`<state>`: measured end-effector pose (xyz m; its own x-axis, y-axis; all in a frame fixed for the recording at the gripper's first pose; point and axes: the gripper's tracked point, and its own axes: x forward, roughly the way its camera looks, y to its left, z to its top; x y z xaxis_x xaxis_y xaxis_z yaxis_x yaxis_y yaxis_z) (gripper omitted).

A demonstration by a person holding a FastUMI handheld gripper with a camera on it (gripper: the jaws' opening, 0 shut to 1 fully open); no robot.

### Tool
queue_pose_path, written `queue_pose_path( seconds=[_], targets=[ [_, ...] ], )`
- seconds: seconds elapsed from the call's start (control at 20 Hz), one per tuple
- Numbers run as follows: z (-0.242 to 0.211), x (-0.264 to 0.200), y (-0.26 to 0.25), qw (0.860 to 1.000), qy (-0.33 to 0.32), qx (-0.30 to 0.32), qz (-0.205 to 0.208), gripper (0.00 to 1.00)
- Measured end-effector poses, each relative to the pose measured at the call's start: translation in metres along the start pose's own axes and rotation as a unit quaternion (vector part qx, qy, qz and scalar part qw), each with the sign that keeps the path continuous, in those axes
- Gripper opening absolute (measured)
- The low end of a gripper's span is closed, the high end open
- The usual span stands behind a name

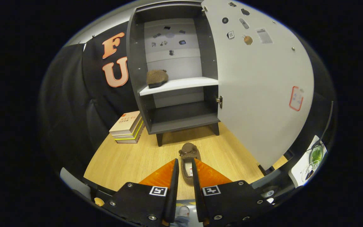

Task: Open the shoe cabinet door, grab the shoes and put them into the shoe cabinet, then close the shoe cabinet door.

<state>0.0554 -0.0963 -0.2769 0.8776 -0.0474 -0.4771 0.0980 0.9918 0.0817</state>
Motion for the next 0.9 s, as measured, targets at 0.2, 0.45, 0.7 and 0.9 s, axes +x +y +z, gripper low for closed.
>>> queue_pose_path(
  seconds=[0.2, 0.45, 0.7, 0.9],
  targets=[
    [-0.039, 0.062, 0.005, 0.998, 0.059, 0.019, 0.018, 0.26],
    [-0.072, 0.127, 0.018, 0.991, 0.115, 0.048, 0.055, 0.32],
    [-0.093, 0.172, 0.024, 0.988, 0.141, 0.036, 0.060, 0.32],
    [-0.104, 0.203, 0.030, 0.985, 0.156, 0.027, 0.061, 0.32]
  ],
)
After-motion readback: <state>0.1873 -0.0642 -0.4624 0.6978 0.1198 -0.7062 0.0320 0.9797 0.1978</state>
